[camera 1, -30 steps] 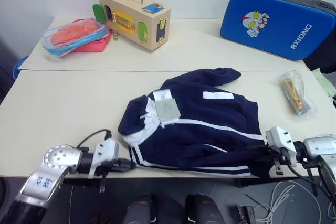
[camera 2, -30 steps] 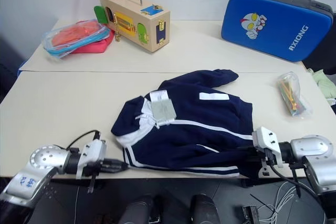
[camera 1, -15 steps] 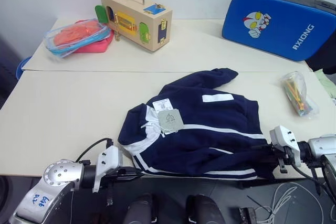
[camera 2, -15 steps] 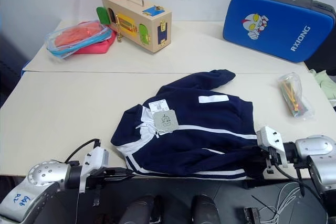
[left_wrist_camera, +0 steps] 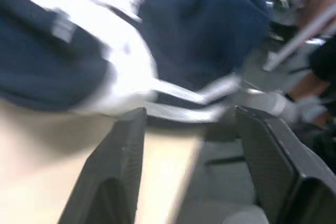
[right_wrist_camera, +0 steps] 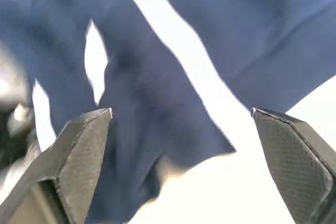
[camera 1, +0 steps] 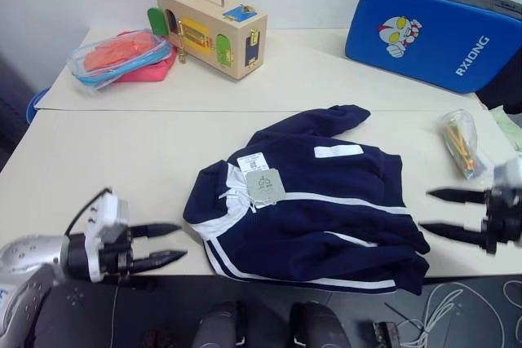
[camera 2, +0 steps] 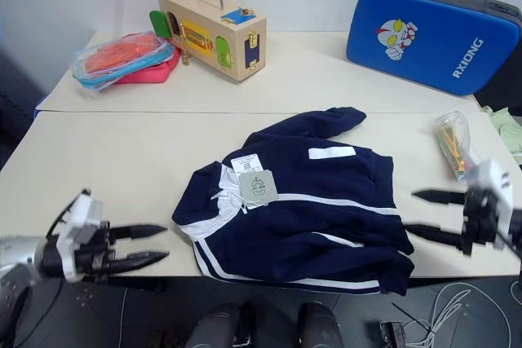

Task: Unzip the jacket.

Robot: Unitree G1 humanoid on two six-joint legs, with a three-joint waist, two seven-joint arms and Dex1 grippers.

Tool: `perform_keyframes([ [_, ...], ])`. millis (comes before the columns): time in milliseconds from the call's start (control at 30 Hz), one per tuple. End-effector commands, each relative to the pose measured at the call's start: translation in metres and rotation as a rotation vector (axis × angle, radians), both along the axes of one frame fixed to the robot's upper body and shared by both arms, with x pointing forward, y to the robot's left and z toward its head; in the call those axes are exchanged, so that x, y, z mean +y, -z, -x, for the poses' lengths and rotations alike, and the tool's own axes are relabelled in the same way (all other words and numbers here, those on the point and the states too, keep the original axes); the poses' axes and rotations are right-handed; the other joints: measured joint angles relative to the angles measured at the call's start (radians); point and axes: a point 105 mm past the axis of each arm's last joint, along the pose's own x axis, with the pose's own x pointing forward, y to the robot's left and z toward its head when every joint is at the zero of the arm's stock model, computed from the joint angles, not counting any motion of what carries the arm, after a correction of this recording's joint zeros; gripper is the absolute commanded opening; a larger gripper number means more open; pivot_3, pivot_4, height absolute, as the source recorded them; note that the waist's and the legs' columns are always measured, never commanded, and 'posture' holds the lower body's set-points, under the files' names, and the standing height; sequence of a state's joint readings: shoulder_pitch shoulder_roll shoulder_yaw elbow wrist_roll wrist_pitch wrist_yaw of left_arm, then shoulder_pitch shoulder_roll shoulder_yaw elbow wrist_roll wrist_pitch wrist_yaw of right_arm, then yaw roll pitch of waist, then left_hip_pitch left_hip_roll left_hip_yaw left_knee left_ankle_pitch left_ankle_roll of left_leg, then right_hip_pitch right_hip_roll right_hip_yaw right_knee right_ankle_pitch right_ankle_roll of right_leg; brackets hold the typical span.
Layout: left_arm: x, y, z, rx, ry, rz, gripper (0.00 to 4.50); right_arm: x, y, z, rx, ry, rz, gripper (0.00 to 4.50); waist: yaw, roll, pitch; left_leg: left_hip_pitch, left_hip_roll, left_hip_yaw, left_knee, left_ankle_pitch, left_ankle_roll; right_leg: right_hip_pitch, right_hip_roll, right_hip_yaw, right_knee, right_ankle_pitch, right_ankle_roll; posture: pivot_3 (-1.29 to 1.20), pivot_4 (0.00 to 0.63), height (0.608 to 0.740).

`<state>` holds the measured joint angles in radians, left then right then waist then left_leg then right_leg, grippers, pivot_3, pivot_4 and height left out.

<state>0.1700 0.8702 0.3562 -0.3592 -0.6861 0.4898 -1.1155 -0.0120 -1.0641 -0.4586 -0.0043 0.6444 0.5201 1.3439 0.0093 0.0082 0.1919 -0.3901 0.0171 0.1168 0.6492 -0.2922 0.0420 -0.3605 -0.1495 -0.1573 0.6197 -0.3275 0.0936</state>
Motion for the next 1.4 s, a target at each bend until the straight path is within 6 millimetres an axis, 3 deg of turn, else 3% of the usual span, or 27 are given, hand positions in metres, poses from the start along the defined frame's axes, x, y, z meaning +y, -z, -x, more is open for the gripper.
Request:
perform_keyframes([
  [33, -0.004, -0.018, -0.02, -0.119, 0.005, 0.018, 3.62, 0.038, -0.024, -0.011, -0.026, -0.103, -0.083, 4.5, -0.003, 0.0, 0.0, 0.0, 0.0, 0.0, 0.0, 0.0, 0.0, 0.0, 0.0, 0.0, 0.0, 0.0, 0.0, 0.0, 0.15, 0.74],
  [133, -0.013, -0.02, -0.036, -0.19, 0.028, 0.005, 4.48, 0.078, -0.015, -0.026, -0.012, -0.19, -0.075, 4.5, -0.01, 0.0, 0.0, -0.001, 0.0, 0.0, -0.001, 0.005, -0.002, -0.001, 0.001, -0.001, 0.0, -0.001, -0.001, 0.0, 0.15, 0.74],
  [267, -0.025, -0.014, -0.05, -0.224, 0.074, -0.004, 4.48, 0.136, 0.004, -0.052, 0.068, -0.222, -0.1, 4.5, -0.016, -0.001, 0.0, -0.002, 0.0, 0.003, -0.001, 0.006, -0.003, -0.003, 0.002, 0.0, 0.003, -0.001, -0.001, 0.0, 0.15, 0.74],
  [367, -0.031, -0.012, -0.054, -0.24, 0.091, -0.01, 4.48, 0.17, 0.02, -0.062, 0.12, -0.241, -0.1, 4.5, -0.013, -0.001, 0.0, -0.013, -0.001, 0.004, 0.001, 0.009, -0.002, -0.014, 0.002, 0.0, 0.008, 0.0, -0.001, 0.0, 0.15, 0.74],
  [500, -0.034, -0.007, -0.054, -0.252, 0.089, -0.014, 4.48, 0.2, 0.045, -0.086, 0.073, -0.17, -0.025, 4.5, -0.012, -0.002, 0.0, -0.015, -0.001, 0.003, 0.003, 0.011, -0.001, -0.015, 0.004, -0.001, 0.009, 0.0, 0.0, 0.0, 0.15, 0.74],
  [633, -0.031, -0.004, -0.047, -0.244, 0.07, -0.004, 4.48, 0.225, 0.051, -0.084, 0.093, -0.214, -0.052, 4.5, -0.014, -0.002, 0.0, -0.016, -0.003, 0.004, 0.002, 0.012, 0.0, -0.016, 0.004, 0.0, 0.01, 0.0, 0.0, 0.0, 0.15, 0.74],
  [900, -0.025, 0.002, -0.044, -0.237, 0.034, -0.006, 4.48, 0.263, 0.048, -0.058, 0.275, -0.355, -0.198, 4.5, -0.018, -0.003, 0.0, -0.015, -0.002, 0.003, 0.002, 0.012, 0.0, -0.016, 0.003, 0.0, 0.01, 0.0, 0.0, 0.0, 0.15, 0.74],
  [1000, -0.025, 0.004, -0.045, -0.238, 0.035, -0.005, 4.5, 0.269, 0.049, -0.057, 0.337, -0.36, -0.237, 3.88, -0.02, -0.003, 0.0, -0.015, -0.002, 0.003, 0.002, 0.012, 0.0, -0.016, 0.003, 0.0, 0.01, 0.0, 0.0, 0.0, 0.15, 0.74],
  [1167, -0.028, 0.007, -0.052, -0.249, 0.061, -0.02, 4.5, 0.263, 0.055, -0.075, 0.352, -0.271, -0.285, 2.12, -0.023, -0.003, 0.0, -0.015, -0.002, 0.003, 0.002, 0.012, 0.0, -0.016, 0.005, -0.001, 0.011, 0.0, 0.0, 0.0, 0.15, 0.74],
  [1367, -0.034, 0.005, -0.083, -0.312, 0.084, -0.037, 4.5, 0.252, 0.048, -0.076, 0.345, -0.254, -0.314, 0.05, -0.019, -0.004, -0.001, -0.015, -0.003, 0.003, 0.002, 0.013, 0.0, -0.016, 0.006, 0.0, 0.012, 0.0, 0.0, 0.0, 0.15, 0.74],
  [1400, -0.038, 0.006, -0.09, -0.311, 0.102, -0.041, 4.5, 0.25, 0.047, -0.075, 0.341, -0.252, -0.319, 0.01, -0.017, -0.004, -0.001, -0.015, -0.003, 0.003, 0.002, 0.013, 0.0, -0.016, 0.006, 0.0, 0.012, 0.0, 0.0, 0.0, 0.15, 0.74],
])
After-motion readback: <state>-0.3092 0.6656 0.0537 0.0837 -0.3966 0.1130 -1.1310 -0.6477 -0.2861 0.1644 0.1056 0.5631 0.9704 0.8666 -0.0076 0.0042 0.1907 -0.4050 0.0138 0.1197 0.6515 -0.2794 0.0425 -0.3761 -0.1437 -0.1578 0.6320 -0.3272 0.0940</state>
